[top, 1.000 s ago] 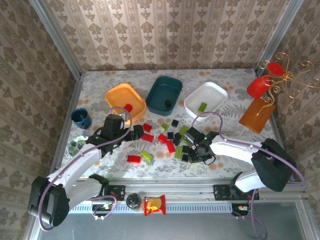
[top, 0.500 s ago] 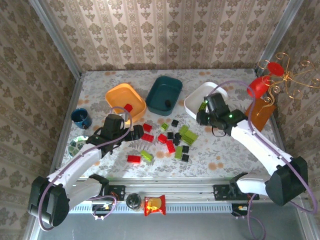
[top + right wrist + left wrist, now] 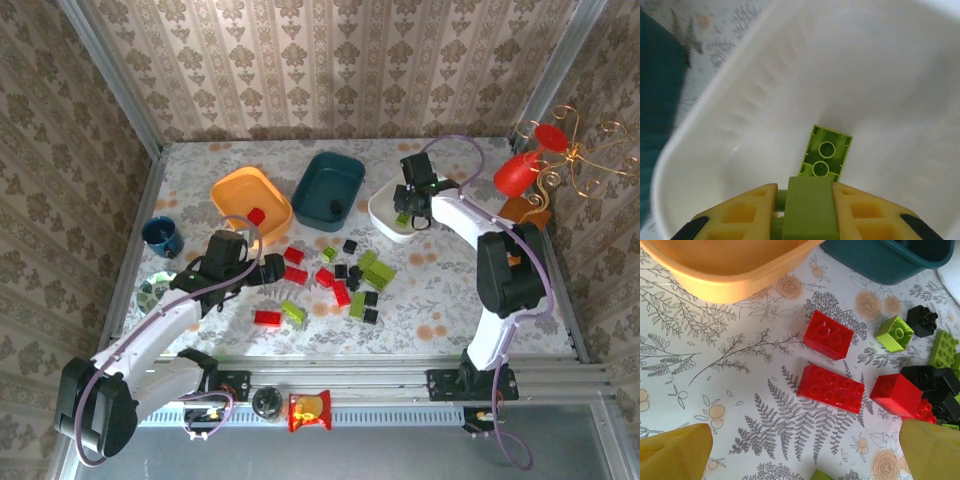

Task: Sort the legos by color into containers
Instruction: Place the lego in the container, then pick up the lego from the middle-left of the table.

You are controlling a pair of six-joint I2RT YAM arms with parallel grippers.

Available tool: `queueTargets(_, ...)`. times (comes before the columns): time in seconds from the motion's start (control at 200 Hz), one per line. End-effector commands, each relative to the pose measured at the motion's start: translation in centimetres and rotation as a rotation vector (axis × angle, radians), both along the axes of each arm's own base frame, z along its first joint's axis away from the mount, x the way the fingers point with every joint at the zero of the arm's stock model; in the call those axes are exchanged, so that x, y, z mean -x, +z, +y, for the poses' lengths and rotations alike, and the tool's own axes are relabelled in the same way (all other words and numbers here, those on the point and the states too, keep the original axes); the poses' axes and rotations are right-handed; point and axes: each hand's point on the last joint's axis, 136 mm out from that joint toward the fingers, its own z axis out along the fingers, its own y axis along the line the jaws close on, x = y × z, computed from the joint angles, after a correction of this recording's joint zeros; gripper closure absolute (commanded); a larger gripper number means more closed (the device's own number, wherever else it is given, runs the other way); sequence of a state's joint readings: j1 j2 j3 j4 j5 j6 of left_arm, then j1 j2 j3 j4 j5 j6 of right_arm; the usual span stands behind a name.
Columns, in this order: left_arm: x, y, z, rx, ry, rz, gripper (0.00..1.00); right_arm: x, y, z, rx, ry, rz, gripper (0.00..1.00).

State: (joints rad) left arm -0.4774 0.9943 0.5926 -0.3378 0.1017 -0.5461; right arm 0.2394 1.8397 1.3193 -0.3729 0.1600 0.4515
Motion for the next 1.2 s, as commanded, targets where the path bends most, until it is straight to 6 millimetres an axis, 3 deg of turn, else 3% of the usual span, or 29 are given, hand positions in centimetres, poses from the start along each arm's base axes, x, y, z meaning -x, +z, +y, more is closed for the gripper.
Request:
queueTargets(0.0,0.4,0.6,0.2,-0.022,-0.013,0.009,0.03,-1.3,-0.2,-0.2,-0.001,-0.037,-0.006,0.68)
queueTargets(0.055,0.6,0.3,0.3,-0.028,-0.013,0.022,0.02,-1.5,-0.6,0.0,-0.011,-0.039,0.004,0.59)
queueTargets(0.135,0.9,0.0,0.4,-0.038,-0.013,0.047,0.02,-1.7,0.4,0.3,-0.038,-0.037,-0.019,0.42)
queueTargets(0.26,2.2,-0.2,0.7,-0.095,-0.023,0.091,0.02,-1.2,2.6,0.9,-0.071,-0.018,-0.064,0.31)
queueTargets(0.355,3.8,-1.0,0.4,-0.145,-0.047,0.139,0.02,-0.3,3.7,1.4,-0.088,0.001,-0.087,0.31)
queueTargets(0.57,8.1,-3.6,-0.9,-0.253,-0.146,0.248,0.0,2.4,4.0,1.4,-0.103,0.017,-0.095,0.3)
queueTargets(0.755,10.4,-5.1,0.5,-0.364,-0.122,0.309,0.0,3.2,4.4,1.1,-0.098,0.02,-0.106,0.29)
queueTargets(0.935,11.3,-7.1,0.6,-0.348,-0.114,0.348,0.0,3.1,4.7,1.3,-0.109,0.022,-0.118,0.29)
queueTargets(1.195,9.8,-8.5,0.0,-0.401,-0.148,0.32,0.04,3.2,5.6,1.4,-0.121,0.029,-0.135,0.29)
